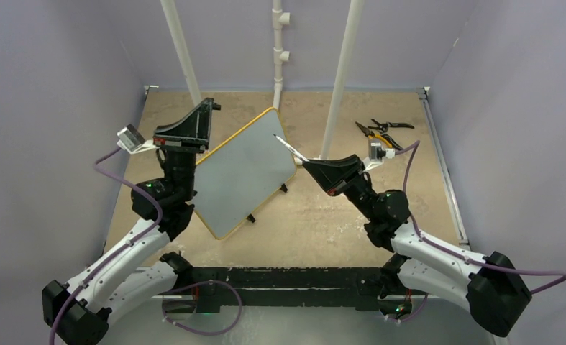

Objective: Write a sentence on the whiteboard
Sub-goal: Open the whiteboard marker, then place the pen cap at the center of the board.

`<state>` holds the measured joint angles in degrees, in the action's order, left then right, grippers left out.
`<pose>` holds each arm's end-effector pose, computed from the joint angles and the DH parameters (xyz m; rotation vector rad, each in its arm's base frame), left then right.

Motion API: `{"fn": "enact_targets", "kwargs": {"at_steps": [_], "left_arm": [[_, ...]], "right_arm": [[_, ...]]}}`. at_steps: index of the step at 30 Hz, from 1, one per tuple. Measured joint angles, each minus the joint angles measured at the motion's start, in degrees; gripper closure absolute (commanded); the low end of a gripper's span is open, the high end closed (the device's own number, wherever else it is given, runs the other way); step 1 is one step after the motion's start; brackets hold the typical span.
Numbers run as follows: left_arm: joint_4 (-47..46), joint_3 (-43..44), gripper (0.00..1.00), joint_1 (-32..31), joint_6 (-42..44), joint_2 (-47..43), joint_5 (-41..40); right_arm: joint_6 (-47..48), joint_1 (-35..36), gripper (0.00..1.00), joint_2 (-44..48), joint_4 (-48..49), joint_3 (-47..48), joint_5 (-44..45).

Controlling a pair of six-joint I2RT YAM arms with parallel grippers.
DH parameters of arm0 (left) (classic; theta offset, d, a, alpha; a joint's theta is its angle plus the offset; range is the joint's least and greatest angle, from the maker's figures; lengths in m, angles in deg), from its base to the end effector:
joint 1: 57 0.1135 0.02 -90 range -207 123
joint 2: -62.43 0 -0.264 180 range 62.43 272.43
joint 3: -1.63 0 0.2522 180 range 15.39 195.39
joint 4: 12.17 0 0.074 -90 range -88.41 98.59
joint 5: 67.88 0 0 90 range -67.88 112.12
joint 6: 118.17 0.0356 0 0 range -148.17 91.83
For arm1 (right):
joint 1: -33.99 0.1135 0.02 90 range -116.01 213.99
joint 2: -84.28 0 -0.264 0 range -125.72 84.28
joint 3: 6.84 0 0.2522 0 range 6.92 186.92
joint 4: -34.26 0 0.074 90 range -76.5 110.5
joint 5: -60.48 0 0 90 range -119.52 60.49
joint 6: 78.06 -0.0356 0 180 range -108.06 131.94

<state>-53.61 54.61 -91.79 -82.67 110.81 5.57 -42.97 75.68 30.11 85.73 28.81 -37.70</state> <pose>0.1463 -0.0893 0.4089 -0.4357 0.7647 -1.3559 0.1432 0.1343 0.3068 -0.0175 1.1334 1.5974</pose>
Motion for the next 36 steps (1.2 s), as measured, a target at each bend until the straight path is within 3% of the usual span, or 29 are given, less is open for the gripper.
{"fn": "enact_targets", "kwargs": {"at_steps": [5,8,14,22,27,36], "left_arm": [[-1.79,2.03,1.0,0.35,1.09,0.24,-0.11],[3.1,5.4,1.0,0.55,3.41,1.29,3.13],[24.74,16.22,1.0,0.61,12.46,4.55,16.09],[47.23,18.69,1.0,-0.07,25.57,8.15,30.73],[58.14,17.94,1.0,-4.5,31.91,13.44,34.91],[65.37,14.25,1.0,-14.67,35.69,23.17,33.11]], "right_arm": [[0.2,-0.02,1.0,1.18,-0.72,-1.03,1.11],[1.46,-0.02,1.0,3.15,-3.67,-0.96,2.32],[9.01,-0.02,1.0,11.08,-19.45,2.03,7.93],[18.45,-0.02,1.0,23.63,-40.13,6.4,19.17],[21.81,-0.02,1.0,26.99,-48.41,7.45,23.87],[23.43,-0.02,1.0,27.74,-54.36,7.45,26.73]]}}
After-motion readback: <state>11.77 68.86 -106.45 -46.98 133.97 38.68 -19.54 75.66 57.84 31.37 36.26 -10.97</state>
